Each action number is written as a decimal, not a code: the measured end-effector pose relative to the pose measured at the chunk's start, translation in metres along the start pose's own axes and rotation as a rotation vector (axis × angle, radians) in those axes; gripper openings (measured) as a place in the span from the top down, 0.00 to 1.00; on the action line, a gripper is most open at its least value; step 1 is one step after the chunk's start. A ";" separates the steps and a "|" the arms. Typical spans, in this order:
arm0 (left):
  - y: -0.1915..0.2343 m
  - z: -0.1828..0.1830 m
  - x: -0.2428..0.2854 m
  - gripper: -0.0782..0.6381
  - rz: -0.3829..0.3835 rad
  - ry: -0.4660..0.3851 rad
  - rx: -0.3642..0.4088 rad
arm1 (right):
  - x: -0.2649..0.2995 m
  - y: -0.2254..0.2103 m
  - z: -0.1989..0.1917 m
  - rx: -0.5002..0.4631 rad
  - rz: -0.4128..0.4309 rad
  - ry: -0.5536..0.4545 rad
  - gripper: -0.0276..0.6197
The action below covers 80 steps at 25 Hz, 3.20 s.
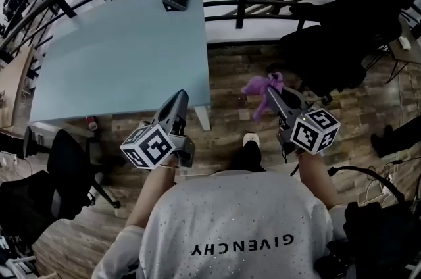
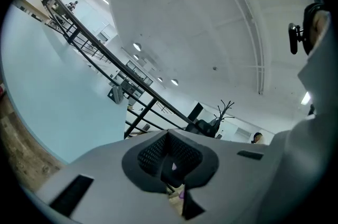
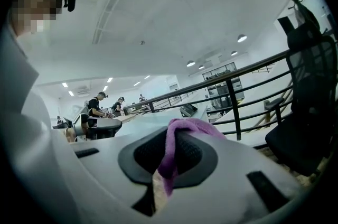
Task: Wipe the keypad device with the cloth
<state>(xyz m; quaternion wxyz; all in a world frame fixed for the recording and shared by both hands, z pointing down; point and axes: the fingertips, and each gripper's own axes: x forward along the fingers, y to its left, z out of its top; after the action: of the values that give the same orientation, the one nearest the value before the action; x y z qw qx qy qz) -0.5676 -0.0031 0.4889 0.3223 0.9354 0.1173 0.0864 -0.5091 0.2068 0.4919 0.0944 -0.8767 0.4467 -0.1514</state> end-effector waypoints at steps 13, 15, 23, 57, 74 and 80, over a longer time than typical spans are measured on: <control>-0.044 0.027 0.189 0.89 -0.030 -0.020 0.048 | 0.079 -0.164 0.086 -0.005 0.092 0.014 0.92; -0.055 0.036 0.217 0.89 -0.053 -0.055 0.057 | 0.087 -0.188 0.102 0.004 0.108 -0.002 0.92; -0.060 0.032 0.302 0.89 -0.013 -0.042 0.045 | 0.103 -0.254 0.140 -0.064 0.174 0.009 0.92; 0.085 0.141 0.528 0.89 0.084 -0.074 0.026 | 0.356 -0.369 0.225 -0.126 0.329 0.082 0.92; 0.083 0.316 0.572 0.89 0.219 -0.172 -0.031 | 0.490 -0.319 0.375 -0.201 0.578 0.215 0.92; 0.109 0.321 0.548 0.89 0.360 -0.258 -0.093 | 0.526 -0.290 0.362 -0.235 0.730 0.308 0.92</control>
<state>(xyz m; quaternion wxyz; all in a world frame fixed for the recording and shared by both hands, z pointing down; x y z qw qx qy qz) 0.0508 -0.1231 0.3548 0.3569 0.9286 -0.0979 0.0273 0.1281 -0.0403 0.3349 -0.0266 -0.6327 0.7514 -0.1855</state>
